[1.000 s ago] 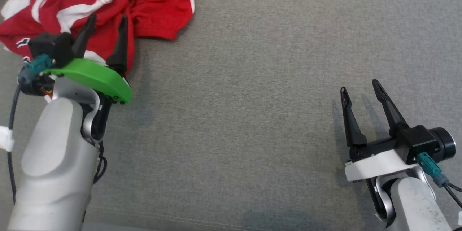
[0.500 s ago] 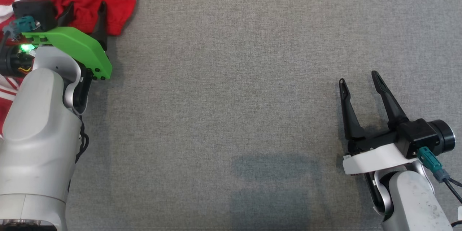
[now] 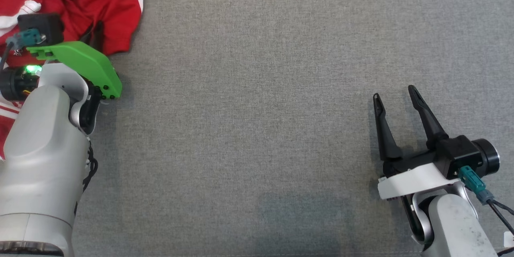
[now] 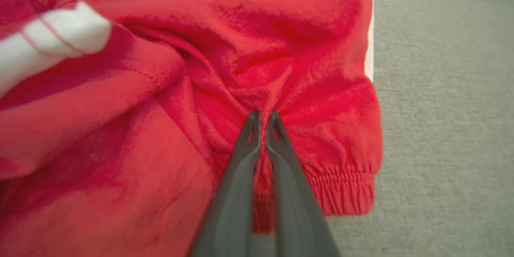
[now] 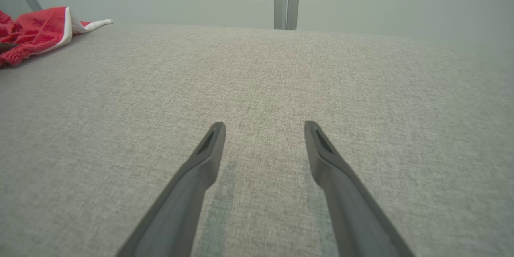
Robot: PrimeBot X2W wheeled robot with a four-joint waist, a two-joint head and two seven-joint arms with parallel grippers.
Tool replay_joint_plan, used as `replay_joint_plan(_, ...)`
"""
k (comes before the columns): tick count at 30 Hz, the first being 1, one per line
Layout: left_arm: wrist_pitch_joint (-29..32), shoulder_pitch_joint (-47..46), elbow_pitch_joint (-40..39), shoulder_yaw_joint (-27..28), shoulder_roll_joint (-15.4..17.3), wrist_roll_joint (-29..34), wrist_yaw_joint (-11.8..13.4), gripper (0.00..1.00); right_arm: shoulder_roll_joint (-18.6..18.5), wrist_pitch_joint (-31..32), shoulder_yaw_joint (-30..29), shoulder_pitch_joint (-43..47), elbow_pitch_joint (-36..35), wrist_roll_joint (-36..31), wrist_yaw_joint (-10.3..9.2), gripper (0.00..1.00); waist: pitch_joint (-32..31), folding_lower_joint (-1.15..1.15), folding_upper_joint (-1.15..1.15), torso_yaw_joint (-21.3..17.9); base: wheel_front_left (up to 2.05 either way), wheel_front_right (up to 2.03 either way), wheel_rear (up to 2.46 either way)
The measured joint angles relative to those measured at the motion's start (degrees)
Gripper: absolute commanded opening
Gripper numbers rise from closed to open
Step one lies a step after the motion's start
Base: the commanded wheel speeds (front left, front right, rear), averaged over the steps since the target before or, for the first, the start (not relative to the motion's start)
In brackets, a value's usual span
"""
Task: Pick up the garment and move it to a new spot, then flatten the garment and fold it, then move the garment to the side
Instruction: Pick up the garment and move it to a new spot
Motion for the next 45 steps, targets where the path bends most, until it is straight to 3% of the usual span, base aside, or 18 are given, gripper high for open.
replay_joint_plan(6,-6.5,1.4,-2.0,4.5,2.0,-3.4,1.1,0.00,0.5,0.0,0.5,2.4,2.0,1.3,0.00,1.00,-5.3,0.00,0.00,-0.2,0.00,0.00,0.00)
replay_joint_plan(14,-6.9,5.5,-12.9,4.6,2.9,-4.3,1.3,0.00,0.8,0.0,1.3,6.8,3.9,4.4,0.00,1.00,-13.8,-0.01,0.00,-0.8,0.00,0.00,0.00)
replay_joint_plan(24,1.9,15.1,-40.4,3.5,3.2,-6.8,4.9,0.00,0.8,0.0,1.1,11.3,4.4,7.2,0.00,1.00,-23.6,-0.01,0.00,-2.7,0.00,0.00,0.00)
replay_joint_plan(29,7.0,22.1,-55.9,0.7,0.9,-8.5,7.3,0.00,0.8,0.0,0.5,12.2,4.3,7.6,0.00,1.00,-26.0,-0.01,0.00,-4.6,0.00,0.00,0.00)
replay_joint_plan(33,9.9,27.7,-63.9,-3.3,-2.6,-10.8,8.8,0.00,0.8,0.0,0.6,12.3,4.2,7.6,0.00,1.00,-26.4,-0.01,0.00,-6.2,0.00,0.00,0.00)
replay_joint_plan(39,9.6,32.2,-65.2,-8.7,-7.3,-13.4,8.0,0.00,0.8,0.0,1.3,11.4,4.1,8.1,0.00,1.00,-25.2,-0.01,0.00,-7.6,0.00,0.00,0.00)
replay_joint_plan(41,9.1,33.4,-62.6,-9.5,-9.0,-15.9,7.6,0.00,0.8,0.0,1.5,11.0,4.2,8.2,0.00,1.00,-24.7,-0.01,0.00,-8.1,0.00,0.00,0.00)
replay_joint_plan(45,7.1,34.6,-53.3,-9.3,-8.6,-15.5,7.3,0.00,0.8,0.0,2.1,10.0,4.3,8.8,0.00,1.00,-23.8,-0.01,0.00,-9.6,0.00,0.00,0.00)
